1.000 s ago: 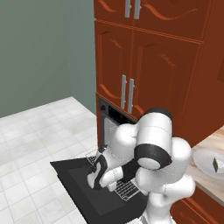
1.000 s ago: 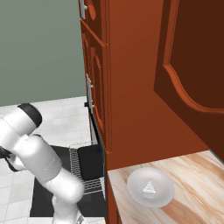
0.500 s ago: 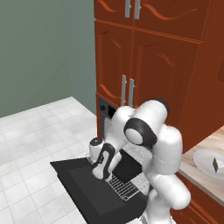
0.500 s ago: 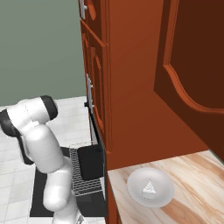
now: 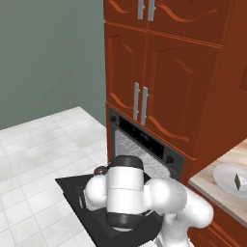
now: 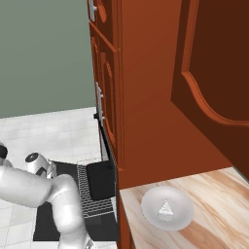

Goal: Take the baked cake out of the oven and place it on the plate for cooling. Then close the oven door.

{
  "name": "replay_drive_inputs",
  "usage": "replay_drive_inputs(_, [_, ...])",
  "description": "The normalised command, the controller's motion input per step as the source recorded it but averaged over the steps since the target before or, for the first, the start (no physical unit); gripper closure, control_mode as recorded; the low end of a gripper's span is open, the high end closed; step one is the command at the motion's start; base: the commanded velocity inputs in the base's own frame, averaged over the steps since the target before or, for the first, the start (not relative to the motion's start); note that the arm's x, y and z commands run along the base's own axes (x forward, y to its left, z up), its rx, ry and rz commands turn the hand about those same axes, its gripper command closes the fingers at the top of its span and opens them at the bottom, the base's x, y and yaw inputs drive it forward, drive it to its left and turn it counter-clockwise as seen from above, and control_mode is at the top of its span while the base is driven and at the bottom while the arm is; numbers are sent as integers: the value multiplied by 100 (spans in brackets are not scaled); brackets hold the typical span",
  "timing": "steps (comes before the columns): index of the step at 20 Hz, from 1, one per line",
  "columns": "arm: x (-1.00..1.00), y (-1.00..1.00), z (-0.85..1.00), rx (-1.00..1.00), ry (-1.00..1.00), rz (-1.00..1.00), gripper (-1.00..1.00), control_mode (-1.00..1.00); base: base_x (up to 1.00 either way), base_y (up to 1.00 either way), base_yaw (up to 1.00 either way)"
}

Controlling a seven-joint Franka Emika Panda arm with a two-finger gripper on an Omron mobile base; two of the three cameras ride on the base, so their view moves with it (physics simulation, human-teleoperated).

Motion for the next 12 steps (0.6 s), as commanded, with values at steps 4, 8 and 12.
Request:
replay_drive_inputs(4, [11, 12, -11, -3, -5, 0, -100, -100, 0, 0, 0])
replay_drive_inputs(8, [16, 4, -8, 0, 0, 0, -100, -100, 0, 0, 0])
replay_drive_inputs(12, [24, 5, -8, 0, 0, 0, -100, -100, 0, 0, 0])
